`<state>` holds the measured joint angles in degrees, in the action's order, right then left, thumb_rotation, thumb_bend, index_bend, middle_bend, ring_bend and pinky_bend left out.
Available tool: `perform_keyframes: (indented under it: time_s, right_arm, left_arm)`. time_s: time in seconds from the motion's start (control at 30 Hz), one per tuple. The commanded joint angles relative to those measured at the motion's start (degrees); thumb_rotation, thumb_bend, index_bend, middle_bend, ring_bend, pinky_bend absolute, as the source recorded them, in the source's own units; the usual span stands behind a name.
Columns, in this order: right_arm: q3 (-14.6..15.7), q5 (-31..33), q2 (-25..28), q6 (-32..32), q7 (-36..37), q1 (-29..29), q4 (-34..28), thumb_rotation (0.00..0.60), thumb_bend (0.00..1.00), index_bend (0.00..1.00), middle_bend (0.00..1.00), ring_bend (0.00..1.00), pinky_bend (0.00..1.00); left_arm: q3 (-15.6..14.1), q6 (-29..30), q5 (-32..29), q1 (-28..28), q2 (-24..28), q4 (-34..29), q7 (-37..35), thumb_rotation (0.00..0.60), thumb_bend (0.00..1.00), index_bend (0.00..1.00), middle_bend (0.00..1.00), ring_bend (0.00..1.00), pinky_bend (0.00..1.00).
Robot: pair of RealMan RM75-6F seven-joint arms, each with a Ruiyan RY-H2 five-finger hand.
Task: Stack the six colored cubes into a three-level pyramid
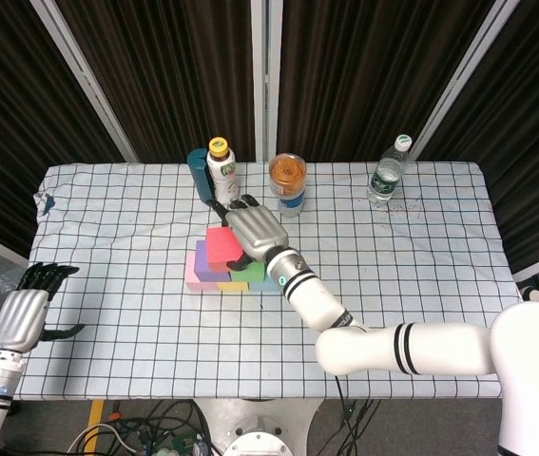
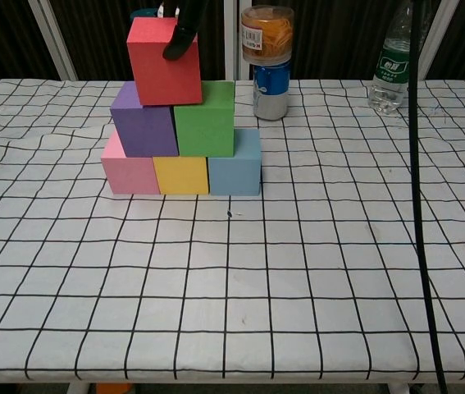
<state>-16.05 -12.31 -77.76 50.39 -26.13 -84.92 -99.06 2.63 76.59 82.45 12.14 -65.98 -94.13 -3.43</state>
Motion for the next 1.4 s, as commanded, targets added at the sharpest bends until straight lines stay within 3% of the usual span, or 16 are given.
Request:
perform_keyframes:
  time_s: [0.03, 0.97, 1.07, 1.27, 1.4]
  right_arm:
    - [-0.2, 0.5, -0.4, 0.1, -0.3, -0.2, 0.1, 0.600, 0.18, 0.00, 0.39, 0.11, 0.03]
    - [-0.9, 2.5, -1.5, 0.3, -2.7, -0.2, 1.1, 0.600, 0.18, 0.00, 0.36, 0.10, 0.01]
    - [-0.7, 2.9, -1.7, 0.3, -3.3, -0.4, 1.3, 0.600, 0.18, 0.00, 0.33, 0.08, 0.00]
    - [-0.7, 3.0, -1.5, -0.4, -3.4, -0.2, 1.0, 0.600, 0.16, 0.00, 0.16, 0.01, 0.00]
    - [-0.8, 2.8, -1.2, -0.3, -3.2, 0.1, 0.6, 0.600, 0.15, 0.00, 0.13, 0.00, 0.00]
  left_arm:
    - [0.0, 0.0, 0.1, 0.0, 0.0, 0.0, -0.2, 0.600, 0.06, 0.18, 0.16, 0.10, 0.07]
    - [0.0, -0.1, 0.0, -0.2, 0.0, 0.3, -0.7, 0.600, 0.06, 0.18, 0.16, 0.10, 0.07]
    - [0.1, -0.3, 0.0, -0.1, -0.1, 0.5, -0.8, 0.600, 0.06, 0.18, 0.16, 0.10, 0.07]
    - [0.2, -0.1, 0.0, -0.2, -0.2, 0.7, -0.9, 0.600, 0.06, 0.18, 0.16, 0.10, 0.07]
    - [0.1, 0.0, 0.1, -0.2, -0.3, 0.8, -1.0, 0.600, 0.06, 0.18, 0.16, 0.10, 0.07]
